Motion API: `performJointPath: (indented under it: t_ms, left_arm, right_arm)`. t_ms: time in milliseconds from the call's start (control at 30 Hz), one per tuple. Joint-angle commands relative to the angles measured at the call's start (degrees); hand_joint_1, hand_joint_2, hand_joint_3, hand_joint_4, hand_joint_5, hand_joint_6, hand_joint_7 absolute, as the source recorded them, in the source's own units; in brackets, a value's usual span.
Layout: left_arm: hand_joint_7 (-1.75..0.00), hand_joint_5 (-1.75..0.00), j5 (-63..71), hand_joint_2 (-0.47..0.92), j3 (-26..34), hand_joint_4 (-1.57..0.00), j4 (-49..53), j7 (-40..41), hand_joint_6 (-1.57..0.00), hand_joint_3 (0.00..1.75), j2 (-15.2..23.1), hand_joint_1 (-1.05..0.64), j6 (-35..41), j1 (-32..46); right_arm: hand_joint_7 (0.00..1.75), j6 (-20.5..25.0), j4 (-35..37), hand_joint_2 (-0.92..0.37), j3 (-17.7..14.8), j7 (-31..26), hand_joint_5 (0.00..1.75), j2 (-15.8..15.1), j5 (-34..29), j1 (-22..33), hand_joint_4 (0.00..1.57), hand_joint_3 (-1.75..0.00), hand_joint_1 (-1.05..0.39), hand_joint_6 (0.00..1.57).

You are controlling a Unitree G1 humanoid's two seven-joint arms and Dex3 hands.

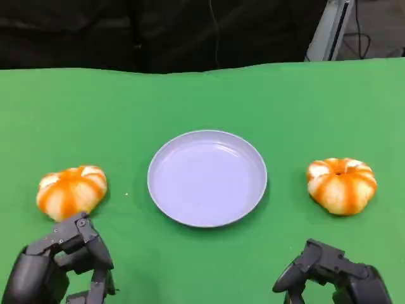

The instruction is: Grasp the bread from the table and place it into the plate.

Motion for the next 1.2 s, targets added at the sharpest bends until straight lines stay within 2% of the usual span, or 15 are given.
performJointPath:
  t_ms: [33, 267, 300, 333, 433, 500, 567, 633, 733, 767, 833, 967, 1000, 1100, 1200]
  left_arm:
    - [-1.69, -1.75, -0.4, 0.35, 0.4, -0.91, 0.3, -0.5, -0.77, 1.46, 0.4, 0.07, -1.0, -0.2]
    - [-1.69, -1.75, -0.2, 0.35, 0.8, -0.91, 1.3, -1.0, -0.77, 1.47, 1.2, 0.07, -1.0, -2.0]
    - [-1.46, -1.62, 0.2, 0.39, 1.1, -0.85, 2.2, -1.3, -0.75, 1.4, 1.9, 0.06, -1.2, -3.4]
    - [-1.34, -1.56, 1.4, 0.42, 1.5, -0.83, 2.4, -1.3, -0.76, 1.36, 3.1, 0.06, -0.5, -4.6]
    - [-0.77, -1.14, 6.1, 0.61, 2.1, -0.73, 1.5, -0.3, -0.77, 0.9, 6.1, -0.03, 1.3, -5.8]
    - [-0.51, -0.96, 8.7, 0.69, 2.3, -0.7, 0.4, 0.5, -0.76, 0.7, 7.5, -0.07, 3.3, -5.9]
    - [-0.38, -0.89, 12.2, 0.73, 2.5, -0.69, -0.4, 1.1, -0.78, 0.61, 9.0, -0.09, 4.5, -6.6]
    - [-0.19, -0.66, 15.8, 0.86, 2.6, -0.61, -1.0, 1.6, -0.72, 0.26, 10.4, -0.21, 5.1, -7.3]
    - [-0.13, -0.58, 17.0, 0.91, 2.5, -0.61, -1.3, 2.0, -0.71, 0.13, 10.7, -0.24, 5.6, -7.4]
    - [-0.12, -0.57, 20.8, 0.92, 2.4, -0.61, -2.1, 2.3, -0.71, 0.13, 12.5, -0.24, 6.5, -8.3]
    - [-0.05, -0.48, 25.9, 0.92, 2.3, -0.47, -3.3, 2.5, -0.59, 0.07, 14.6, -0.43, 7.9, -9.3]
    - [-0.02, -0.46, 27.7, 0.92, 2.0, -0.43, -4.0, 2.9, -0.56, 0.04, 15.0, -0.48, 8.9, -9.5]
    - [-0.02, -0.46, 31.7, 0.92, 1.5, -0.43, -4.0, 3.3, -0.56, 0.04, 16.5, -0.48, 9.8, -10.7]
    - [0.0, -0.33, 40.4, 0.92, 0.2, -0.26, -3.7, 4.6, -0.39, 0.02, 19.1, -0.55, 11.7, -13.3]
    - [0.0, -0.31, 42.0, 0.92, -0.3, -0.23, -3.7, 5.2, -0.37, 0.02, 19.1, -0.57, 12.4, -13.8]
  right_arm:
    - [1.34, -0.7, 0.1, -0.29, -0.3, -0.1, 1.65, -0.3, 0.8, 0.0, 0.81, -1.48, 0.05, 0.85]
    - [1.34, -1.3, 1.4, -0.29, -0.5, -0.3, 1.65, 0.1, 0.7, -1.2, 0.81, -1.48, 0.05, 0.85]
    - [1.34, -1.8, 2.5, -0.26, -0.6, -0.4, 1.64, 0.3, 0.7, -2.0, 0.85, -1.51, 0.05, 0.88]
    - [1.34, -2.0, 3.3, -0.24, -0.7, -0.6, 1.64, 0.5, 0.6, -2.6, 0.86, -1.53, 0.04, 0.89]
    - [1.34, -2.6, 4.0, -0.24, -0.7, -0.8, 1.63, 0.7, 0.3, -3.0, 0.87, -1.54, 0.03, 0.9]
    - [1.34, -3.0, 4.4, -0.24, -0.7, -1.1, 1.63, 0.7, -0.1, -3.2, 0.87, -1.54, 0.03, 0.9]
    - [1.34, -3.2, 4.5, -0.24, -0.7, -1.2, 1.63, 0.7, -0.1, -3.3, 0.87, -1.53, 0.02, 0.9]
    - [1.33, -3.2, 4.6, -0.23, -0.7, -1.1, 1.63, 0.7, 0.0, -3.4, 0.88, -1.53, 0.02, 0.9]
    - [1.33, -3.3, 4.7, -0.23, -0.7, -1.1, 1.63, 0.6, 0.0, -3.4, 0.88, -1.54, 0.02, 0.91]
    - [1.33, -3.1, 4.4, -0.23, -0.7, -1.2, 1.63, 0.7, -0.2, -3.3, 0.88, -1.54, 0.02, 0.91]
    - [1.33, -2.8, 4.1, -0.23, -0.7, -1.3, 1.62, 0.7, -0.5, -3.1, 0.88, -1.54, 0.02, 0.91]
    - [1.32, -2.8, 4.0, -0.23, -0.7, -1.4, 1.62, 0.7, -0.6, -3.1, 0.88, -1.54, 0.02, 0.91]
    - [1.32, -2.8, 4.0, -0.23, -0.7, -1.4, 1.62, 0.6, -0.6, -3.1, 0.88, -1.54, 0.02, 0.91]
    - [1.33, -2.6, 4.0, -0.21, -0.7, -1.3, 1.62, 0.5, -0.3, -2.9, 0.89, -1.55, 0.01, 0.91]
    - [1.32, -2.5, 3.9, -0.21, -0.7, -1.2, 1.63, 0.5, -0.2, -2.9, 0.89, -1.55, 0.01, 0.91]
